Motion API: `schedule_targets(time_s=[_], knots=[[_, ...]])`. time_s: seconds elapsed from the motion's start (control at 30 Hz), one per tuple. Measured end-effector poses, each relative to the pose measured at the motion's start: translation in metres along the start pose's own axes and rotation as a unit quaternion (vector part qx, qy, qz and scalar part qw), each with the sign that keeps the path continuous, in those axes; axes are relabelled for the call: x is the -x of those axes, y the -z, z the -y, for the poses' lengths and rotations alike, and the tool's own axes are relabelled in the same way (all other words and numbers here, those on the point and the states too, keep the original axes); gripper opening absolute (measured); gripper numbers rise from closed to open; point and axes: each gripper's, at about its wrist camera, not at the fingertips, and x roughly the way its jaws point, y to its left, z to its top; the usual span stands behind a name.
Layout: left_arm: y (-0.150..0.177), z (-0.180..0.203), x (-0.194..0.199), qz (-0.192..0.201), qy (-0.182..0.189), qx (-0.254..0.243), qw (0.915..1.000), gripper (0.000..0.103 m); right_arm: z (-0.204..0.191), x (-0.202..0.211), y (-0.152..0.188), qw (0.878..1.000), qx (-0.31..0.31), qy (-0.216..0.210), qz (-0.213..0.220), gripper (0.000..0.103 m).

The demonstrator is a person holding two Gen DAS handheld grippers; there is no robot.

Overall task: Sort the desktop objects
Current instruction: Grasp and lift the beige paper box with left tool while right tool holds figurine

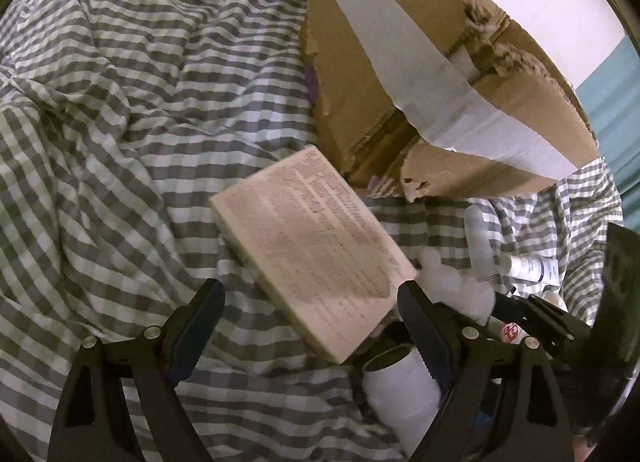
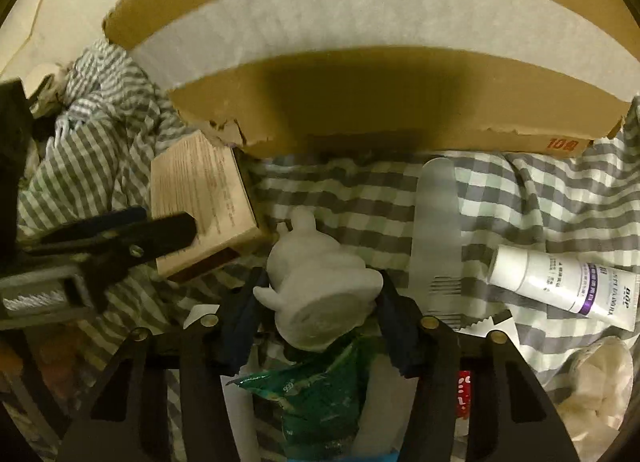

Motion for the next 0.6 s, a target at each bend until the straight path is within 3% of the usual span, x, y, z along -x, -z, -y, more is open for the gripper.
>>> schedule_targets(time_s=[0.13,0.23,0.33,0.5,0.6], knots=[[-0.001,0.011,-0.005,0.007,0.007,0.024,0.9997,0.092,0.008,0.035,0.002,0.998,-0.009,0.029,0.047,0.046],[-0.003,0.019,-0.013,0.013,-0.012,0.054,0.9984,0.099,0.017,0.049,0.002,0.996,-0.023,0.047,0.067,0.046],[-0.003,0.022,-0.021,0.021,-0.037,0.089,0.9952,0.103,0.024,0.05,0.002,0.996,-0.036,0.05,0.069,0.046],[-0.008,0.018,-0.047,-0.004,-0.065,0.153,0.9861,0.103,0.022,0.046,0.0,0.996,-0.033,0.058,0.067,0.046],[-0.007,0.013,-0.049,0.004,-0.056,0.134,0.9894,0.097,0.018,0.047,0.0,0.995,-0.027,0.064,0.068,0.046]])
